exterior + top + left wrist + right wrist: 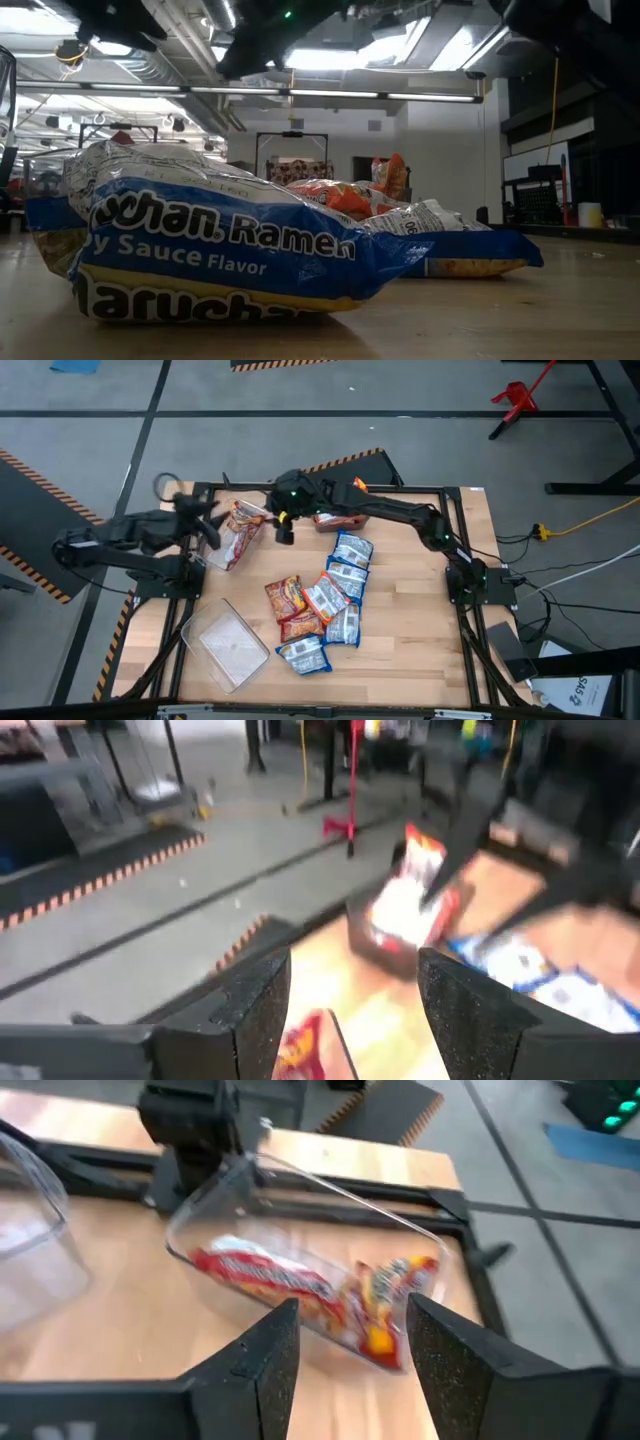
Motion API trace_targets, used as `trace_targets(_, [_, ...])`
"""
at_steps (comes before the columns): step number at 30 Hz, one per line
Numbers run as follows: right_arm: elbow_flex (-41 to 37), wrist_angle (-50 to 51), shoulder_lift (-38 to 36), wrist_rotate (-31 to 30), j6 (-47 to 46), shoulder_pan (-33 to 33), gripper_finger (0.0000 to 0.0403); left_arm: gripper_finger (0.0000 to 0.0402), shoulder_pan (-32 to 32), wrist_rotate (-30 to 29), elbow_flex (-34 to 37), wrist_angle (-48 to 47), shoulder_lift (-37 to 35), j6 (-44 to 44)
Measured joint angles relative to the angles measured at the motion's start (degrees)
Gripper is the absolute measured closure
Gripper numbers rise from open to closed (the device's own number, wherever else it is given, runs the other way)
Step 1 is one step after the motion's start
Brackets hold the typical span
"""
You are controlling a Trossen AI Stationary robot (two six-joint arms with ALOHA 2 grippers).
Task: Sort Maruchan noodles
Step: Put the top red noodle pack into the top transparent bin
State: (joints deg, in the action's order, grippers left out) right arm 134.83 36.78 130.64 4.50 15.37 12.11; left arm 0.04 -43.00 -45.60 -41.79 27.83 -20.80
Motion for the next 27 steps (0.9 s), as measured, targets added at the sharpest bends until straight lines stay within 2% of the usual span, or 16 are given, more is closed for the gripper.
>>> trace_targets(3, [0.1,5.1,-2.5,-3.1,1.4,0.4,0.0233,0.0189,1.0,3.0,0.0,-3.2,5.5,-3.8])
trace_targets(9, [0.2,13.0,-8.3,-5.4,1.6,1.3,0.0233,0.0189,6.4,14.0,0.0,-9.7,12.2,-13.8])
trace_targets(15, [0.1,16.3,-11.2,-5.5,1.5,1.6,0.0232,0.0189,12.9,17.0,0.0,-10.1,15.0,-19.1])
trace_targets(21, [0.1,20.5,-11.7,-5.4,1.5,1.4,0.0233,0.0189,20.2,26.7,0.0,-10.2,17.8,-18.9])
trace_targets(27, [0.1,23.1,-11.9,-5.4,1.4,1.4,0.0233,0.0189,23.1,29.8,0.0,-10.2,22.3,-17.9])
